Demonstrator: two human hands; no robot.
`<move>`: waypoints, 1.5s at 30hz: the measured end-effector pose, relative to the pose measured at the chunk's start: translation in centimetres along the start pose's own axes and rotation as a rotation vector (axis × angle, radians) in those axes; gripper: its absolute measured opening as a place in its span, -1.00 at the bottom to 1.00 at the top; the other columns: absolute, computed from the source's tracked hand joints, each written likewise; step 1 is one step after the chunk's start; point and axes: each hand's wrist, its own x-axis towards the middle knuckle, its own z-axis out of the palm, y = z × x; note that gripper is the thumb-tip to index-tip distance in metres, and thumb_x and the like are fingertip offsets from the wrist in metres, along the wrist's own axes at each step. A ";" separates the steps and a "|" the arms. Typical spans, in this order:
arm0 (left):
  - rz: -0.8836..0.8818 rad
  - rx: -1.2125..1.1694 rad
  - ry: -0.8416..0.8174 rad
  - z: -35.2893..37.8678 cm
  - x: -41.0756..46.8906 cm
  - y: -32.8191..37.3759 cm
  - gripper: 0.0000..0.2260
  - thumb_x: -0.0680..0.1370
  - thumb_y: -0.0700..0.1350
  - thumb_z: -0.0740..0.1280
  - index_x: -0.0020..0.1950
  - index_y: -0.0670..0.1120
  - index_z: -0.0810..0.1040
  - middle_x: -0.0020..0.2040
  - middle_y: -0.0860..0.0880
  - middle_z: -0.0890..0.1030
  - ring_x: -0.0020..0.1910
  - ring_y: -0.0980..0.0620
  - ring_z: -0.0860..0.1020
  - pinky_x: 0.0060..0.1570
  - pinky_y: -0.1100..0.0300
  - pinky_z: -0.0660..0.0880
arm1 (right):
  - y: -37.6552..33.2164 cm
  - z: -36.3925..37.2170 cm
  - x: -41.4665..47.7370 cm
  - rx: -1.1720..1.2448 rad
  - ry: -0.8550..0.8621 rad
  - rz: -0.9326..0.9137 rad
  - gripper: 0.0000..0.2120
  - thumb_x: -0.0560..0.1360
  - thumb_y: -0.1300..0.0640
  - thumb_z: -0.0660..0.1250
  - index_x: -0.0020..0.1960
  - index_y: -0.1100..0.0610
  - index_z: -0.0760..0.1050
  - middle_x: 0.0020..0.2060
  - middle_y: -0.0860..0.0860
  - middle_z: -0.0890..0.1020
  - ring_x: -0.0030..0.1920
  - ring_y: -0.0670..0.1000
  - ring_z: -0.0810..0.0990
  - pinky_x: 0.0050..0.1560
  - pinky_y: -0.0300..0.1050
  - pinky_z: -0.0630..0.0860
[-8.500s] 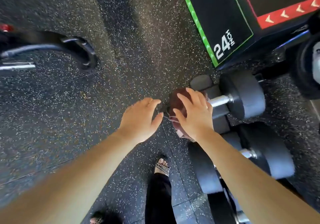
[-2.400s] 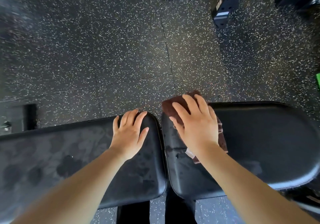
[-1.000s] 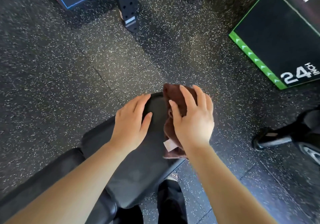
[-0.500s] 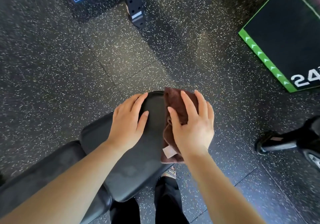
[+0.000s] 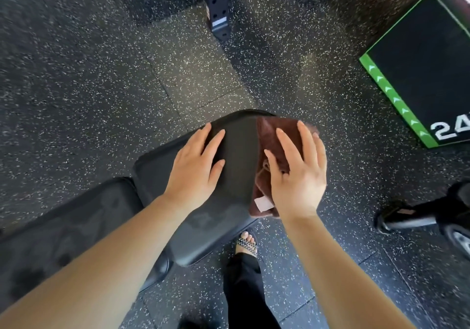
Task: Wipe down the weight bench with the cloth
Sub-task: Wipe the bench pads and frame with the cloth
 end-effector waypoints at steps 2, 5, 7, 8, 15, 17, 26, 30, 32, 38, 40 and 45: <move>0.009 0.004 -0.018 0.3 -1.8 -0.6 -0.51 0.58 -0.01 0.18 0.49 -0.03 0.17 0.52 -0.12 0.14 0.47 -0.14 0.15 0.36 -0.08 0.22 | 0.0 0.1 -1.1 -0.026 0.021 -0.069 -0.73 0.50 0.03 0.35 0.19 -0.01 0.56 0.30 0.06 0.50 0.31 0.22 0.40 0.14 0.04 0.48; 0.032 0.014 -0.052 0.7 -5.9 -2.0 -0.50 0.56 -0.05 0.23 0.49 -0.05 0.19 0.51 -0.13 0.15 0.45 -0.16 0.18 0.33 -0.13 0.28 | -1.0 0.6 -3.6 -0.021 0.010 -0.197 -0.75 0.50 0.05 0.33 0.17 0.01 0.57 0.28 0.06 0.51 0.32 0.22 0.37 0.18 0.12 0.48; 0.041 0.028 -0.087 1.3 -9.2 -3.3 -0.49 0.56 -0.05 0.24 0.48 -0.06 0.20 0.51 -0.14 0.16 0.45 -0.16 0.20 0.29 -0.18 0.32 | -2.4 1.4 -6.3 0.008 -0.051 -0.300 -0.76 0.50 0.06 0.35 0.16 0.02 0.57 0.27 0.07 0.52 0.31 0.23 0.38 0.15 0.15 0.50; 0.036 0.036 -0.101 1.6 -10.8 -4.0 -0.49 0.55 -0.04 0.24 0.48 -0.05 0.20 0.51 -0.13 0.16 0.44 -0.15 0.21 0.28 -0.19 0.33 | -3.3 1.8 -7.9 0.019 -0.087 -0.341 -0.75 0.49 0.07 0.37 0.16 0.02 0.57 0.27 0.07 0.52 0.31 0.23 0.38 0.13 0.16 0.50; -0.103 0.090 -0.047 2.7 -17.5 -9.5 -0.52 0.58 0.02 0.16 0.49 -0.03 0.18 0.50 -0.06 0.19 0.44 -0.09 0.21 0.33 -0.16 0.27 | -7.4 3.8 -14.2 0.007 -0.197 -0.334 -0.71 0.45 0.03 0.42 0.17 -0.03 0.56 0.32 0.05 0.47 0.37 0.19 0.31 0.12 0.18 0.47; -0.142 0.115 -0.006 3.0 -17.7 -11.3 -0.53 0.59 0.02 0.14 0.48 -0.04 0.20 0.49 -0.06 0.21 0.44 -0.10 0.21 0.35 -0.17 0.24 | -8.1 4.5 -12.9 -0.024 -0.197 -0.336 -0.71 0.45 -0.01 0.41 0.16 -0.04 0.56 0.34 0.04 0.45 0.38 0.21 0.31 0.10 0.17 0.45; -0.227 0.132 0.207 6.0 -16.5 -15.3 -0.50 0.57 0.10 0.01 0.47 -0.08 0.22 0.50 -0.04 0.21 0.48 -0.04 0.13 0.41 -0.11 0.04 | -9.1 6.0 -12.8 -0.081 -0.125 -0.441 -0.72 0.44 -0.02 0.37 0.13 0.02 0.56 0.27 0.08 0.49 0.32 0.24 0.37 -0.02 0.15 0.50; -0.207 0.135 0.286 6.8 -16.9 -15.9 -0.47 0.55 0.13 -0.02 0.46 -0.06 0.24 0.47 0.00 0.28 0.47 0.02 0.15 0.42 -0.02 0.02 | -9.3 6.1 -15.6 -0.044 -0.131 -0.575 -0.73 0.42 -0.04 0.40 0.09 0.00 0.58 0.23 0.04 0.52 0.29 0.20 0.40 -0.07 0.10 0.53; -0.200 0.114 0.327 6.8 -16.8 -16.0 -0.49 0.54 0.10 0.04 0.45 -0.07 0.25 0.44 0.00 0.31 0.45 0.02 0.19 0.42 -0.02 0.05 | -9.8 6.8 -15.9 -0.050 -0.115 -0.600 -0.73 0.43 -0.05 0.40 0.09 0.01 0.58 0.22 0.05 0.52 0.28 0.22 0.41 -0.09 0.10 0.52; -0.132 0.053 0.439 7.2 -16.7 -16.5 -0.54 0.52 0.03 0.13 0.36 -0.13 0.37 0.34 -0.09 0.45 0.35 -0.08 0.35 0.35 -0.09 0.23 | -12.2 9.3 -14.4 -0.103 -0.096 -0.639 -0.71 0.44 -0.06 0.35 0.09 0.06 0.57 0.25 0.10 0.49 0.30 0.24 0.35 -0.08 0.15 0.48; -0.109 0.051 0.468 7.3 -17.0 -16.6 -0.57 0.51 0.01 0.14 0.32 -0.16 0.41 0.31 -0.12 0.48 0.32 -0.10 0.39 0.33 -0.06 0.28 | -12.0 9.3 -14.9 -0.129 -0.071 -0.644 -0.71 0.44 -0.07 0.34 0.07 0.07 0.57 0.24 0.12 0.49 0.28 0.25 0.37 -0.09 0.15 0.48; -0.095 0.059 0.480 7.5 -17.8 -16.6 -0.66 0.54 -0.10 0.25 0.29 -0.17 0.46 0.33 -0.13 0.46 0.33 -0.10 0.38 0.33 0.02 0.27 | -10.2 7.7 -19.0 -0.092 -0.012 -0.676 -0.70 0.43 -0.14 0.33 0.02 0.04 0.57 0.22 0.09 0.51 0.24 0.22 0.41 -0.12 0.09 0.48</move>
